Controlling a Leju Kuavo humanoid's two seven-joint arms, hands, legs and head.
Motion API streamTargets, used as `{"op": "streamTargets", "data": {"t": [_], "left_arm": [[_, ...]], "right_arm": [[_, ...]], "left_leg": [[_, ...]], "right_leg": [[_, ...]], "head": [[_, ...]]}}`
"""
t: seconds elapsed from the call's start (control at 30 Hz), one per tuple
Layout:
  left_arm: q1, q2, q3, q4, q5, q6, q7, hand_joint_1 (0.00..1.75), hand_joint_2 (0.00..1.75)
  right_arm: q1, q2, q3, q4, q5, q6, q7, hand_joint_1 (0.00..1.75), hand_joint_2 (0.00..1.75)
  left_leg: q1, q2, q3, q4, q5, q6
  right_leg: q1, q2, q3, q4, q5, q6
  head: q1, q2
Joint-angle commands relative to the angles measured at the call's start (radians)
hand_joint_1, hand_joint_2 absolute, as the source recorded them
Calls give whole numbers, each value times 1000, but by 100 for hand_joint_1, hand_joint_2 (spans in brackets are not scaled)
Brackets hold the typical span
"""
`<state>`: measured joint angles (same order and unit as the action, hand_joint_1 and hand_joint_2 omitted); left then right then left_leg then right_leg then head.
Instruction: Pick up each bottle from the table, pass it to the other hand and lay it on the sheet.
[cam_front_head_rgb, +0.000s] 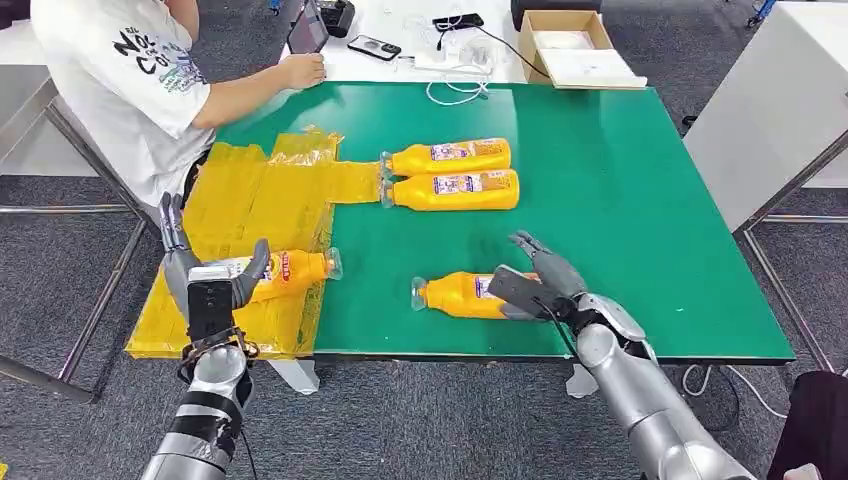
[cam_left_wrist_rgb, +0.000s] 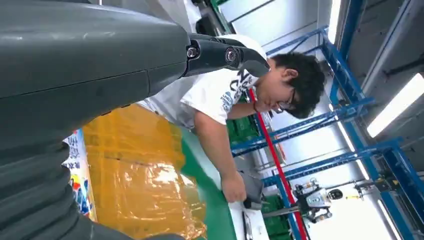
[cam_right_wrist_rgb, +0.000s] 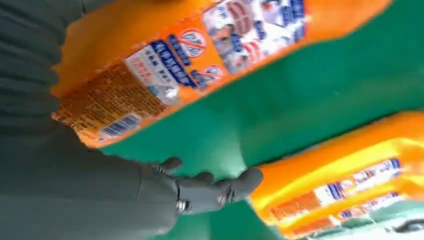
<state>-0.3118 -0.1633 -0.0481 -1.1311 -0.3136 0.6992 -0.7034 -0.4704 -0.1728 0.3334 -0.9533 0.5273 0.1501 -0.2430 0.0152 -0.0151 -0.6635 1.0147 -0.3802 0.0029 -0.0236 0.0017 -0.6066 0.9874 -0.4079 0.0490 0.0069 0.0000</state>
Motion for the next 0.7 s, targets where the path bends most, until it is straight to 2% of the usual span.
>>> {"op": "streamTargets", "data": {"t": [0.03,0.07,0.17,0.33,0.47,0.7], "left_arm": [[-30,15,-59,50,11,-1,5,0,175],[-50,12,-74,91,24,-8,5,0,175],[-71,11,-102,121,41,-1,5,0,175],[-82,9,-113,138,56,-2,5,0,175],[-97,6,-141,172,79,-4,5,0,175],[-102,4,-146,186,86,-6,5,0,175]], "right_arm": [[-46,-52,55,88,-24,56,-7,0,175],[-37,-80,71,85,-62,128,-29,0,175],[-32,-128,94,85,-97,183,-40,0,175],[-36,-158,121,90,-100,203,-31,0,175],[-64,-200,188,100,-83,216,22,0,175],[-79,-195,221,115,-60,201,62,0,175]], "left_leg": [[0,1,4,0,-2,1],[0,1,2,0,-1,1],[0,-2,4,0,-2,1],[0,-1,3,0,-1,1],[0,-1,3,0,-1,1],[0,1,2,0,-1,0]], "right_leg": [[1,-1,4,0,-2,-3],[0,-1,3,0,-1,-2],[1,-4,6,-1,-2,-3],[1,-3,5,-1,-1,-2],[0,-2,4,-1,-1,-2],[0,0,2,-1,0,-1]], "head": [[0,0],[0,0],[0,0],[0,0],[0,0],[0,0]]}}
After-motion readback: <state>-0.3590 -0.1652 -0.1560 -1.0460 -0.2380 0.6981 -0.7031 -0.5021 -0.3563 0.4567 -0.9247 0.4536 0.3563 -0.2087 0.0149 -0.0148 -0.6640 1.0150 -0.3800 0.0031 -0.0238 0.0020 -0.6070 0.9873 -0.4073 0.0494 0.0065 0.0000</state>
